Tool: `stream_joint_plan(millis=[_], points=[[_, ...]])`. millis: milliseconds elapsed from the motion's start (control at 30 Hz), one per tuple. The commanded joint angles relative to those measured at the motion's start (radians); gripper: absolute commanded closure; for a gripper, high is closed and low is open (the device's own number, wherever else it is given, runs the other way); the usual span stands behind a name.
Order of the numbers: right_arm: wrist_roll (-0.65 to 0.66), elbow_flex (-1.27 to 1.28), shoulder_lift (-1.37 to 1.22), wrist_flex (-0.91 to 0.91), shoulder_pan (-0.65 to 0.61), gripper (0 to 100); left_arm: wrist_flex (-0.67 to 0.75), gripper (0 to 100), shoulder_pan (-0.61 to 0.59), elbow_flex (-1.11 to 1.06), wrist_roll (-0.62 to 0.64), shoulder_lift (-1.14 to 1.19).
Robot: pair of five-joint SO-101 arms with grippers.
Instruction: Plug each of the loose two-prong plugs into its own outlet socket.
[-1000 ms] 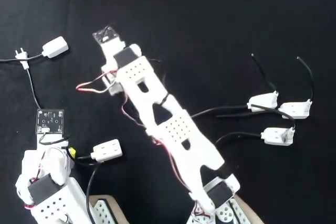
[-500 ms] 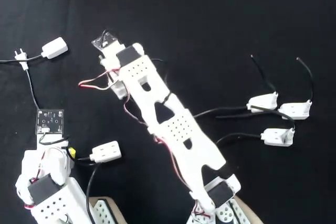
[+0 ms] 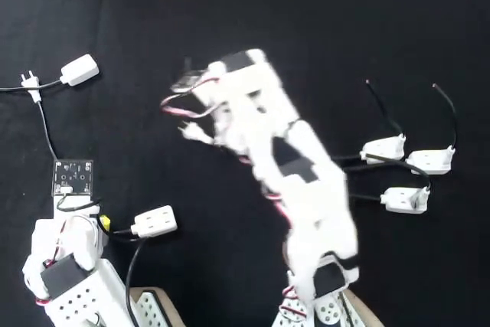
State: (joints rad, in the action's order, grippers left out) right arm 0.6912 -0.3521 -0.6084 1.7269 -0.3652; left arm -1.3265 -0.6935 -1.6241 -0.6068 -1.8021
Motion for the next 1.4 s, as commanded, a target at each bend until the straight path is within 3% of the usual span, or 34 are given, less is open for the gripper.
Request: stream_joint_plan(millis=[0, 133, 267, 400, 600, 700, 900, 1067, 1167, 1367], points=[[0.253, 0.168, 0.196, -0.002, 0.158, 98.7, 0.003, 73, -0.001, 0.004, -0.006, 0.005], [0.502, 0.289, 0.268, -0.072, 0.253, 98.3, 0.002, 73, -0.001, 0.004, -0.006, 0.005], [0.514, 0.303, 0.274, -0.215, 0.235, 92.9, 0.002, 73, -0.001, 0.004, -0.006, 0.005], [0.376, 0.286, 0.288, -0.313, 0.172, 79.1, 0.002, 73, -0.001, 0.004, -0.006, 0.005], [0.152, 0.205, 0.38, -0.19, 0.117, 79.2, 0.002, 73, -0.001, 0.004, -0.006, 0.005], [-0.069, 0.166, 0.426, -0.101, 0.098, 79.1, 0.002, 73, -0.001, 0.004, -0.006, 0.005], [-0.79, 0.156, 0.346, -0.114, 0.086, 79.0, -0.002, 73, -0.001, 0.004, -0.006, 0.005], [-1.208, 0.154, 0.202, -0.19, 0.032, 78.9, -0.002, 73, -0.001, 0.004, -0.006, 0.005], [-1.358, 0.145, 0.134, -0.259, -0.003, 78.9, -0.002, 73, -0.001, 0.004, -0.006, 0.005], [-1.539, 0.113, 0.074, -0.377, -0.018, 78.9, 0.002, 73, -0.001, 0.002, -0.006, 0.005]])
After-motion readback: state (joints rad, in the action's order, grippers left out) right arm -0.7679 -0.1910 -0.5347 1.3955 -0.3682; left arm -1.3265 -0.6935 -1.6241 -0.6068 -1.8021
